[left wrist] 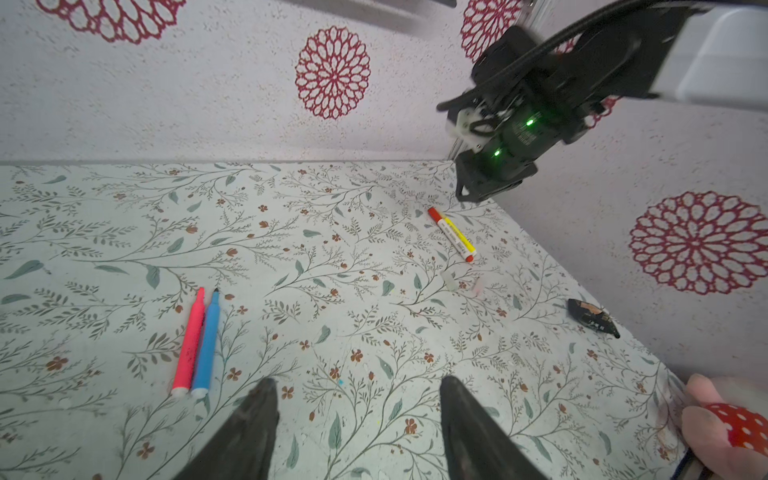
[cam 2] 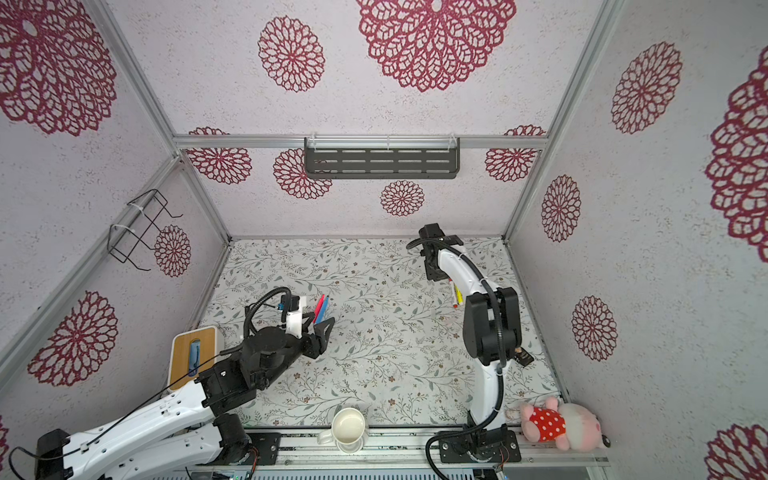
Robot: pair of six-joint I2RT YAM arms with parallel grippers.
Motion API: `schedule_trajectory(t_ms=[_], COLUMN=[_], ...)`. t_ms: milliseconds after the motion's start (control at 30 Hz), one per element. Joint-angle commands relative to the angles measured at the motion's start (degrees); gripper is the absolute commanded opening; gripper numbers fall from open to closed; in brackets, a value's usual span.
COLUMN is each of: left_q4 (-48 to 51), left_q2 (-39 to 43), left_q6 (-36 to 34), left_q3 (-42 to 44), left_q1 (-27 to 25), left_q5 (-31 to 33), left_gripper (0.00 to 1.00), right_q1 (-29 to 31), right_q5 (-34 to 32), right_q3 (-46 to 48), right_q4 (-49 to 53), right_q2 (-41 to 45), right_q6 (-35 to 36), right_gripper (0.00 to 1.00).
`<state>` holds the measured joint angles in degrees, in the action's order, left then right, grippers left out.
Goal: Insert the pens into the pen caps
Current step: 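Lay the marker beside the yellow highlighter and open the right gripper, then raise the right gripper while the left gripper lowers over the pink highlighter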
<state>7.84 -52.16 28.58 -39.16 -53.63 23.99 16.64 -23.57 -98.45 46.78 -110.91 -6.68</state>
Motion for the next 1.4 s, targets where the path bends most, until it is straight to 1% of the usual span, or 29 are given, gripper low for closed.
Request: schedule_trajectory(t_ms=[0,100,233,367,433,567,667,833,933,1100,1367], left_q4=[4.90,7.72,10.07,10.77,10.72,8.00,7.71,5.23,6.57,7.19,7.70], left_q2=[-4.46,-8.75,-12.96,-15.73,-16.83,-19.11,-21.65,-27.61,-32.42,-38.75,-44.35], left_q6=[0.99,2.75,5.45,7.62,8.64,9.93,9.83,8.44,6.89,6.07,4.99], left_q3=[-3.60,-6.00,-7.75,-8.05,-7.71,-6.02,-6.02,-6.96,-10.03,-13.41,-16.29], left_q1=[1.42,3.51,8.53,13.53,16.84,23.56,26.59,30.10,31.25,33.41,35.45], left_q5=[-0.55,-1.73,-5.62,-7.94,-9.24,-14.96,-16.00,-19.57,-20.30,-22.40,-23.22], left_gripper=[0.64,0.64,0.64,0.64,0.63,0.59,0.59,0.58,0.56,0.51,0.46], right_q1=[2.75,3.27,3.48,3.56,3.57,3.53,3.55,3.57,3.56,3.57,3.46], right_q5=[6.97,11.43,17.29,22.34,23.99,26.53,27.39,28.88,29.37,29.37,29.20], right_q3=[2.47,3.99,7.08,11.18,13.27,16.64,19.38,26.21,30.74,35.24,37.37], right_q4=[-1.89,-2.01,-3.48,-6.00,-7.32,-8.93,-10.06,-13.42,-15.18,-15.95,-16.20], right_q2=[6.77,10.22,14.65,18.78,20.72,23.38,25.41,30.15,32.49,35.38,37.91], right_q6=[-1.47,-2.45,-3.59,-4.50,-5.14,-6.11,-6.68,-7.97,-8.74,-9.35,-9.38], right_gripper=[0.36,0.36,0.36,0.36,0.37,0.37,0.37,0.38,0.38,0.38,0.39])
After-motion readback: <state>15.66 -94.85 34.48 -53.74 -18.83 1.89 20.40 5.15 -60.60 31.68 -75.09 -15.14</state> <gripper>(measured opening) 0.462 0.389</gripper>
